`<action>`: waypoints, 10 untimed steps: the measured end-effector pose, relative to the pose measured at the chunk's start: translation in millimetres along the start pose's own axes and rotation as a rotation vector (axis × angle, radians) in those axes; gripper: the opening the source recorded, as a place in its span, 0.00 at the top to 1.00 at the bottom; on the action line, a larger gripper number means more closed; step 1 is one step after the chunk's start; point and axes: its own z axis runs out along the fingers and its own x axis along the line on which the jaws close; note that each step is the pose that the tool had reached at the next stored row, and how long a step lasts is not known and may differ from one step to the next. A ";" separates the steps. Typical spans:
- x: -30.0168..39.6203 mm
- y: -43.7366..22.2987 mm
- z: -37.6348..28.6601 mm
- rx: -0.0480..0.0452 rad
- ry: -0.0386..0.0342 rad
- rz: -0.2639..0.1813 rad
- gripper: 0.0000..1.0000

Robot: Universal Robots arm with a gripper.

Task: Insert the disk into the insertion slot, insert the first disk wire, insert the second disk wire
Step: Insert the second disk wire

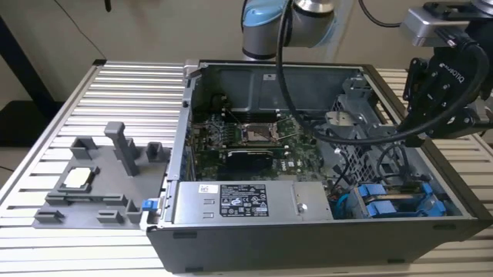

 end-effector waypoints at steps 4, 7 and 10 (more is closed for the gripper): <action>0.4 13.5 1.1 0.0056 0.0005 0.000 0.67; 0.4 22.7 1.9 0.0100 0.0010 0.000 0.67; -0.1 30.7 3.0 0.0151 0.0019 0.000 0.67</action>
